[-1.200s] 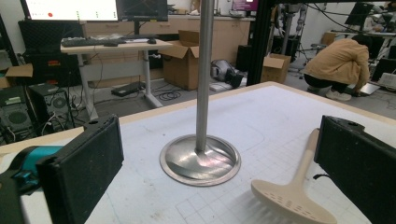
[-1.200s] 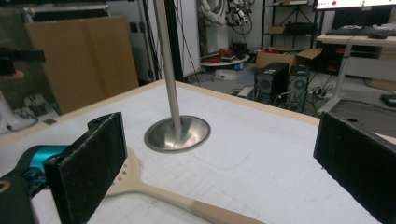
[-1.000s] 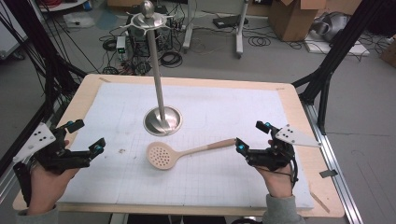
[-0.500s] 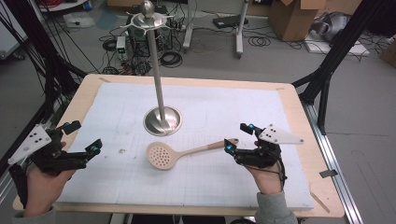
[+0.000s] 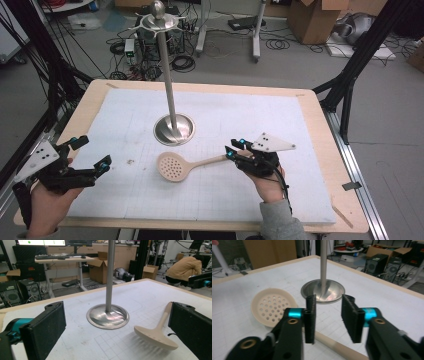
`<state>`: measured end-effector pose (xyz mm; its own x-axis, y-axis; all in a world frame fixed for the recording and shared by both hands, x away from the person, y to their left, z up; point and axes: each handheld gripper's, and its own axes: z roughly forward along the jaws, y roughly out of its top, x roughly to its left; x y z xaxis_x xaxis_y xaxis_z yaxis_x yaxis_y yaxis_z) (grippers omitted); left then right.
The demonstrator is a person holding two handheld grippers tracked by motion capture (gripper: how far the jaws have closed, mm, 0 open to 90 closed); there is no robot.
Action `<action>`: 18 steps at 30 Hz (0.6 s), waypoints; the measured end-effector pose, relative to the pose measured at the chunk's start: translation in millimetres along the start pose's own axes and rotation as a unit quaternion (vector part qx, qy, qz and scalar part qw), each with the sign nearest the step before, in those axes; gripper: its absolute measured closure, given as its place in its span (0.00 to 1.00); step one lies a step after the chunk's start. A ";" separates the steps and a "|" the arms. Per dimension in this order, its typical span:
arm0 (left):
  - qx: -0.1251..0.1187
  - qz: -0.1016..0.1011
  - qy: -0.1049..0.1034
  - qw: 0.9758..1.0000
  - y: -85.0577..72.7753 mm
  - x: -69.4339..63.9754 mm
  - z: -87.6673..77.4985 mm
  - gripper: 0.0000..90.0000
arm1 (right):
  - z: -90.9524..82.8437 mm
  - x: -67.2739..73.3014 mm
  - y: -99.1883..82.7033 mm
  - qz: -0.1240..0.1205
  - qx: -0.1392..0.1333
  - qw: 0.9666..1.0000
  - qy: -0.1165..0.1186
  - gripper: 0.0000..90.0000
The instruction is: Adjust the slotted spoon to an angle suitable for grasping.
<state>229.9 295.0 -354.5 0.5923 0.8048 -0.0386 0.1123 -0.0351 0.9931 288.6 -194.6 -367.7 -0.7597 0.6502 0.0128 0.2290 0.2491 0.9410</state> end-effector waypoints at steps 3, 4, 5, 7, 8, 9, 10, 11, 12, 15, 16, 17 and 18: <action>0.003 0.002 0.002 1.000 -0.3 -0.2 -2.0 0.02 | 6.2 1.6 -0.8 0.003 0.002 1.000 0.007 0.85; 0.005 0.003 0.002 1.000 -1.0 0.1 -3.9 0.02 | 11.8 2.0 -2.3 0.005 0.004 1.000 0.013 0.89; 0.007 0.003 0.004 1.000 -1.4 0.2 -4.9 0.02 | 14.2 2.4 -2.9 0.007 0.004 1.000 0.014 0.91; 0.008 0.003 0.005 1.000 -1.9 0.5 -5.5 0.02 | 20.6 2.8 -4.6 0.009 0.011 1.000 0.020 0.96; 0.010 0.001 0.007 1.000 -2.4 0.8 -6.5 0.02 | 24.6 3.8 -5.6 0.007 0.014 1.000 0.024 0.98; 0.010 0.003 0.006 1.000 -2.7 1.2 -6.9 0.02 | 27.2 4.4 -6.2 0.006 0.015 1.000 0.025 0.99; 0.010 0.002 0.008 1.000 -3.3 1.2 -7.3 0.02 | 30.5 5.4 -6.8 0.008 0.020 0.999 0.028 0.99; 0.011 0.002 0.008 1.000 -3.6 1.4 -7.9 0.02 | 34.0 5.8 -7.4 0.006 0.023 0.999 0.031 1.00; 0.012 0.002 0.010 1.000 -4.3 1.3 -8.2 0.02 | 38.2 7.1 -8.3 0.005 0.029 0.999 0.034 1.00; 0.016 0.004 0.011 1.000 -5.3 1.9 -9.7 0.02 | 46.8 9.5 -10.4 0.001 0.043 0.998 0.036 1.00; 0.017 0.004 0.012 1.000 -5.9 2.2 -10.9 0.02 | 50.4 10.4 -11.5 0.003 0.049 0.998 0.037 1.00; 0.017 0.004 0.012 1.000 -5.9 2.2 -10.9 0.02 | 50.4 10.4 -11.5 0.003 0.049 0.998 0.037 1.00; 0.018 0.003 0.013 1.000 -6.3 2.4 -11.9 0.02 | 55.7 11.7 -13.1 0.000 0.055 0.998 0.039 1.00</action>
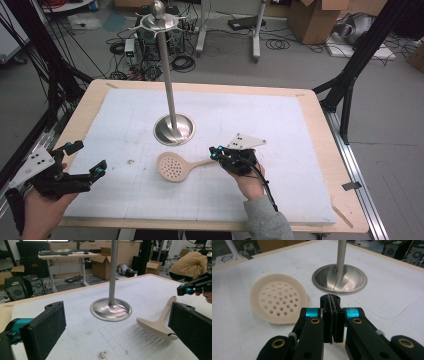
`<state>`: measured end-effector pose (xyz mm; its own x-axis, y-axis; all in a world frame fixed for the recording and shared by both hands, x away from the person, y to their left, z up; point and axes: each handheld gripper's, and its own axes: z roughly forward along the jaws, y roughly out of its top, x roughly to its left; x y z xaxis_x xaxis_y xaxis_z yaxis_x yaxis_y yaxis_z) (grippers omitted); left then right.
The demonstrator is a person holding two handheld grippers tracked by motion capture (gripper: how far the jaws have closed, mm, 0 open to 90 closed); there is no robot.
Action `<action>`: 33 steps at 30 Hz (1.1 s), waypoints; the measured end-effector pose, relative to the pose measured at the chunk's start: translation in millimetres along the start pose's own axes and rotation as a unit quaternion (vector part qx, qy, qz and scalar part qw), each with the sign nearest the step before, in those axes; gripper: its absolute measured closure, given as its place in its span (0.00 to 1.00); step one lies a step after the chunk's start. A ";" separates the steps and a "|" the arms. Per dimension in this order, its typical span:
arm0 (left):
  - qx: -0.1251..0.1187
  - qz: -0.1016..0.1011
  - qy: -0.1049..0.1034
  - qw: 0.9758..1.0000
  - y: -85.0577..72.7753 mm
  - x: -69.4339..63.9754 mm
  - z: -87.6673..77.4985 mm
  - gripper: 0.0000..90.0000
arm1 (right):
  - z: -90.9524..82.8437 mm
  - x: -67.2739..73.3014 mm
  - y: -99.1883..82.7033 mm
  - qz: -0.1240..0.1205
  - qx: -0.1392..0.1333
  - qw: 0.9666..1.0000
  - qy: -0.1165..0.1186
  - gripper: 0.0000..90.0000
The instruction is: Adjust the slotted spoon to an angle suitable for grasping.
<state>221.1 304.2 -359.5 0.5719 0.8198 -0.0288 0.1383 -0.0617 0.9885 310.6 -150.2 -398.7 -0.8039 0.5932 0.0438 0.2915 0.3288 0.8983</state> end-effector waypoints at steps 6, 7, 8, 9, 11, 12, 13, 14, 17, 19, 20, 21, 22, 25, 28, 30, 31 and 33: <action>0.002 0.000 0.000 1.000 -1.1 0.1 -1.4 0.02 | 17.0 2.5 -5.0 -0.014 0.019 1.000 0.004 1.00; 0.003 0.000 0.001 1.000 -1.3 0.1 -1.7 0.02 | 18.7 2.7 -5.6 -0.015 0.021 1.000 0.004 1.00; 0.004 0.000 0.002 1.000 -1.4 0.3 -1.9 0.02 | 21.0 2.7 -6.4 -0.015 0.023 1.000 0.007 1.00; 0.005 0.000 0.003 1.000 -1.9 0.7 -2.4 0.02 | 23.5 2.9 -7.2 -0.017 0.026 0.999 0.009 1.00; 0.005 0.000 0.003 1.000 -2.1 0.9 -2.6 0.02 | 26.8 4.1 -8.1 -0.017 0.031 0.999 0.012 1.00; 0.006 0.000 0.004 1.000 -2.5 1.3 -3.4 0.02 | 28.9 4.7 -8.6 -0.021 0.033 0.999 0.014 1.00; 0.006 0.000 0.004 1.000 -2.5 1.3 -3.4 0.02 | 31.0 5.6 -9.1 -0.023 0.036 0.999 0.015 1.00; 0.006 -0.001 0.005 1.000 -2.8 1.4 -3.9 0.02 | 33.0 6.0 -9.8 -0.027 0.039 0.999 0.014 1.00; 0.007 -0.001 0.005 1.000 -3.2 1.7 -4.4 0.02 | 37.0 6.8 -11.1 -0.026 0.046 0.998 0.015 1.00; 0.007 -0.002 0.007 1.000 -3.7 1.7 -4.9 0.02 | 41.2 6.9 -12.6 -0.022 0.050 0.998 0.016 1.00; 0.008 -0.002 0.007 1.000 -3.8 1.6 -5.3 0.02 | 42.4 7.1 -13.0 -0.022 0.053 0.998 0.016 1.00; 0.008 -0.001 0.007 1.000 -4.0 1.5 -5.6 0.02 | 44.2 6.8 -13.5 -0.024 0.052 0.998 0.015 1.00; 0.008 -0.001 0.007 1.000 -4.0 1.5 -5.6 0.02 | 45.6 7.4 -13.9 -0.022 0.056 0.998 0.017 1.00; 0.008 -0.001 0.007 1.000 -4.5 1.5 -6.1 0.02 | 50.6 7.8 -15.2 -0.024 0.061 0.998 0.015 1.00; 0.009 -0.002 0.007 1.000 -4.9 1.7 -7.1 0.02 | 53.2 8.1 -16.0 -0.023 0.065 0.998 0.015 1.00; 0.009 -0.003 0.008 1.000 -5.2 1.6 -7.6 0.02 | 56.0 9.1 -16.4 -0.028 0.066 0.997 0.016 1.00; 0.009 -0.003 0.008 1.000 -5.2 1.6 -7.6 0.02 | 56.0 9.1 -16.4 -0.028 0.066 0.997 0.016 1.00; 0.010 -0.003 0.008 1.000 -5.2 1.6 -8.3 0.02 | 58.5 10.1 -16.5 -0.036 0.067 0.997 0.016 1.00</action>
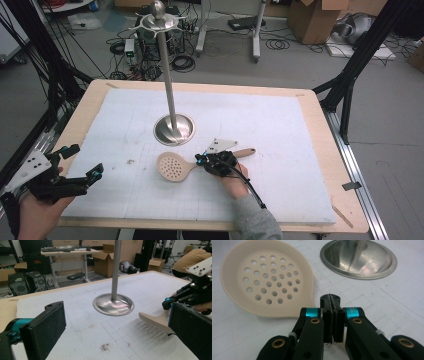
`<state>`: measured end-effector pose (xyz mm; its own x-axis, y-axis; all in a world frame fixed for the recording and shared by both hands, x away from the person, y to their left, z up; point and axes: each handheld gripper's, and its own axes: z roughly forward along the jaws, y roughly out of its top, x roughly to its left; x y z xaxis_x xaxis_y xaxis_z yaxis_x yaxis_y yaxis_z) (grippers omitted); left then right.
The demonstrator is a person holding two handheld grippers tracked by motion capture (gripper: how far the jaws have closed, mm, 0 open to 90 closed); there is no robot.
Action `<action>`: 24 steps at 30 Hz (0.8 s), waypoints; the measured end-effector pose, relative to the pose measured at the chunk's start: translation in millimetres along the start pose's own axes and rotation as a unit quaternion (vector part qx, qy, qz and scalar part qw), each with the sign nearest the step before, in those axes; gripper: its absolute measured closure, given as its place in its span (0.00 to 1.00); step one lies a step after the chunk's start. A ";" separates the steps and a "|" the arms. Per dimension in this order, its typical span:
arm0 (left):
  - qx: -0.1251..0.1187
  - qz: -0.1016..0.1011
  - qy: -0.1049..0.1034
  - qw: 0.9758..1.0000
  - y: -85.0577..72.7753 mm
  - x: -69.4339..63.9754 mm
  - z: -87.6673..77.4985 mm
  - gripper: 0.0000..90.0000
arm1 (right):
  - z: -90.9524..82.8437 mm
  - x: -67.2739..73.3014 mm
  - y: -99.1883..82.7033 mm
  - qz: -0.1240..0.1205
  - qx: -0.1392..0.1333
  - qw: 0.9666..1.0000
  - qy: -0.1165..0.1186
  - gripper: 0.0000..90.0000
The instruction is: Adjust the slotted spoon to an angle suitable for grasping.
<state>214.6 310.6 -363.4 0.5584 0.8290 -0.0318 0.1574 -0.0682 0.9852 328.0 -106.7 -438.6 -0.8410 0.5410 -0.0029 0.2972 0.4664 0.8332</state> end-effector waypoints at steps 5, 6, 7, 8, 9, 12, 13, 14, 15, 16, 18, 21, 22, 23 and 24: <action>0.002 0.000 0.002 1.000 -1.3 0.4 -1.4 0.02 | 6.0 1.7 0.6 0.000 0.006 1.000 0.001 1.00; 0.002 -0.001 0.002 1.000 -1.5 0.3 -1.6 0.02 | 8.4 1.7 0.4 0.002 0.008 1.000 0.001 1.00; 0.003 -0.001 0.002 1.000 -1.6 0.5 -1.9 0.02 | 8.4 1.7 0.4 0.002 0.008 1.000 0.001 1.00; 0.002 -0.001 0.002 1.000 -1.9 0.6 -2.3 0.02 | 9.1 1.9 0.3 0.004 0.010 1.000 0.001 1.00; 0.003 -0.001 0.003 1.000 -2.0 0.6 -2.8 0.02 | 10.3 1.9 0.2 0.003 0.011 1.000 -0.002 1.00; 0.004 -0.002 0.003 1.000 -2.9 1.0 -4.4 0.02 | 14.2 1.9 0.3 -0.001 0.013 1.000 -0.007 1.00; 0.005 -0.003 0.004 1.000 -3.3 1.2 -4.9 0.02 | 15.2 2.3 0.7 -0.002 0.016 1.000 -0.010 1.00; 0.005 -0.004 0.005 1.000 -3.8 1.8 -5.5 0.02 | 15.2 2.3 0.7 -0.002 0.016 1.000 -0.010 1.00; 0.007 -0.003 0.006 1.000 -4.1 2.3 -6.2 0.02 | 16.1 2.5 1.3 -0.003 0.016 1.000 -0.011 1.00; 0.007 -0.004 0.007 1.000 -4.5 2.7 -6.7 0.02 | 16.5 2.6 1.6 -0.001 0.015 1.000 -0.012 1.00; 0.006 -0.006 0.008 1.000 -4.8 3.1 -7.3 0.02 | 18.6 2.8 2.0 -0.003 0.023 1.000 -0.017 1.00; 0.006 -0.005 0.009 1.000 -4.7 3.2 -7.9 0.02 | 19.3 3.9 2.3 -0.007 0.026 0.999 -0.022 1.00; 0.006 -0.005 0.009 1.000 -4.6 3.0 -7.9 0.02 | 19.3 3.9 2.3 -0.007 0.026 0.999 -0.022 1.00; 0.007 -0.004 0.008 1.000 -4.6 2.7 -7.7 0.02 | 19.4 4.1 2.2 -0.008 0.027 0.999 -0.024 1.00; 0.007 -0.005 0.008 1.000 -4.7 2.5 -7.2 0.02 | 19.4 4.1 2.2 -0.008 0.027 0.999 -0.024 1.00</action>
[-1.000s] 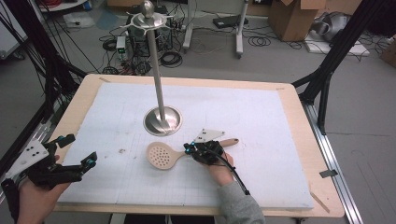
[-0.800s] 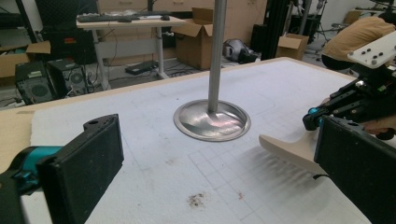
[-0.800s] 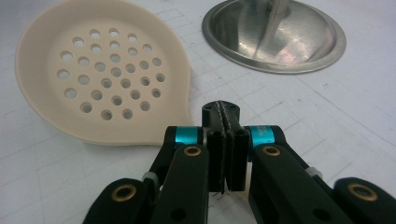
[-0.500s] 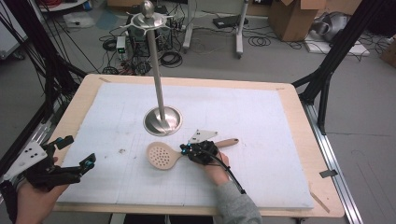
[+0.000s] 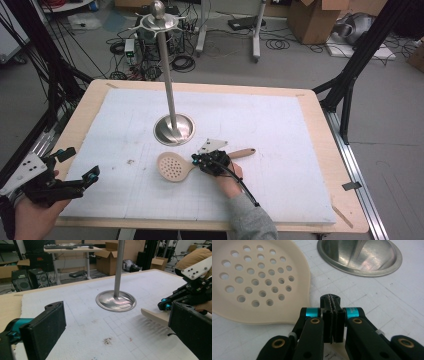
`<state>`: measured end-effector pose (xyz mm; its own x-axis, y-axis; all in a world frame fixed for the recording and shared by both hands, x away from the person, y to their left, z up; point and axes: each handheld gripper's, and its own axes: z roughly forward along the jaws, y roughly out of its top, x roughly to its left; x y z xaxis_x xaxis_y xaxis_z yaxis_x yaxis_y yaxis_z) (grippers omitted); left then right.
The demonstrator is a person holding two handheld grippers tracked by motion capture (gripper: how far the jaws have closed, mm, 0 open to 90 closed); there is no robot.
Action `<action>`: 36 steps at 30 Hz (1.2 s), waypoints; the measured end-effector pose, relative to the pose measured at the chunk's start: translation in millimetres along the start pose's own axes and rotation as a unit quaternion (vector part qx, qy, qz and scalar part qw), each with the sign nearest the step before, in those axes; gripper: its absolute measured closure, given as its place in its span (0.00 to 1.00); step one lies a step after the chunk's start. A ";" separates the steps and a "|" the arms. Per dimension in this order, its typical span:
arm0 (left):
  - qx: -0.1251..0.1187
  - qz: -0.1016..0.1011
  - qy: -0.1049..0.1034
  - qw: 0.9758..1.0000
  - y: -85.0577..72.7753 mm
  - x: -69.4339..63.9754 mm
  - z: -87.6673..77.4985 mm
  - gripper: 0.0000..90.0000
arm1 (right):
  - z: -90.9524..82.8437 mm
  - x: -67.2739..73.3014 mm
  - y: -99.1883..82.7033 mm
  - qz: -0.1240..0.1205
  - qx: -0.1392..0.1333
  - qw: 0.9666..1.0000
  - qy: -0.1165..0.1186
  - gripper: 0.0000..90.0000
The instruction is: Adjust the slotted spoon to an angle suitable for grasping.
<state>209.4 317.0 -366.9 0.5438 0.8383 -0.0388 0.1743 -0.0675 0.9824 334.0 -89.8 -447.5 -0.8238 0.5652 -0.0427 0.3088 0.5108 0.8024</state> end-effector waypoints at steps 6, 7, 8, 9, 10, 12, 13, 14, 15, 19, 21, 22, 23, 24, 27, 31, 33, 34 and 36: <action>0.002 0.000 0.000 1.000 -0.8 1.1 1.1 0.02 | -1.4 -1.3 -0.8 0.022 0.001 1.000 0.007 1.00; 0.003 -0.001 -0.001 1.000 -1.0 1.2 1.3 0.02 | -2.2 -2.1 -1.5 0.029 0.003 1.000 0.013 1.00; 0.004 -0.002 0.000 1.000 -1.0 1.2 1.4 0.02 | -2.2 -2.1 -1.5 0.029 0.003 1.000 0.013 1.00; 0.004 -0.001 -0.001 1.000 -1.0 1.3 1.4 0.02 | -3.4 -2.8 -2.3 0.034 0.005 0.999 0.017 1.00; 0.004 -0.001 -0.001 1.000 -0.9 1.2 1.5 0.02 | -3.4 -2.8 -2.3 0.034 0.005 0.999 0.017 1.00; 0.003 0.000 -0.002 1.000 -0.8 1.3 1.7 0.02 | -4.3 -3.2 -3.4 0.037 0.003 0.999 0.022 1.00; 0.003 -0.001 -0.002 1.000 -0.5 1.3 1.9 0.02 | -5.1 -2.5 -3.6 0.039 0.006 0.999 0.024 1.00; 0.002 -0.002 -0.002 1.000 -0.4 1.3 2.2 0.02 | -6.0 -2.0 -4.4 0.032 0.004 0.999 0.024 1.00; 0.001 -0.002 -0.002 1.000 -0.2 1.3 2.5 0.02 | -7.0 -1.3 -5.1 0.031 0.004 0.999 0.025 1.00; 0.003 -0.002 -0.005 1.000 0.3 1.4 5.1 0.02 | -9.4 -0.7 -7.1 0.031 0.004 0.999 0.033 1.00; 0.004 -0.002 -0.007 1.000 0.2 1.3 7.0 0.02 | -9.8 -0.1 -7.5 0.028 0.003 0.999 0.033 1.00; 0.004 -0.003 -0.008 1.000 0.2 1.0 8.0 0.02 | -10.4 0.5 -7.8 0.027 0.002 0.999 0.033 1.00; 0.005 -0.002 -0.009 1.000 0.2 0.9 8.8 0.02 | -10.9 0.6 -8.2 0.025 0.003 0.999 0.034 1.00; 0.005 -0.002 -0.010 1.000 0.3 0.8 9.6 0.02 | -11.3 0.6 -8.6 0.022 0.002 0.999 0.035 1.00; 0.006 -0.002 -0.012 1.000 0.5 0.2 11.4 0.02 | -13.0 1.7 -9.7 0.021 0.002 0.999 0.040 1.00; 0.006 -0.002 -0.016 1.000 1.0 -0.7 14.0 0.02 | -16.2 3.4 -12.2 0.020 0.002 0.999 0.048 1.00; 0.006 -0.002 -0.017 1.000 1.4 -0.7 15.3 0.02 | -20.1 5.1 -14.7 0.021 0.004 0.998 0.055 1.00; 0.006 -0.002 -0.017 1.000 1.7 -0.6 16.0 0.02 | -20.1 5.1 -14.7 0.021 0.004 0.998 0.055 1.00; 0.005 -0.002 -0.019 1.000 2.2 -0.4 17.4 0.02 | -22.8 6.3 -16.6 0.021 0.003 0.998 0.057 1.00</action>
<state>223.9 307.1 -367.9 0.5735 0.8176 -0.0507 0.1845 -0.0686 0.9804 312.8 -109.5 -447.6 -0.8591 0.5083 0.0594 0.3467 0.4926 0.7982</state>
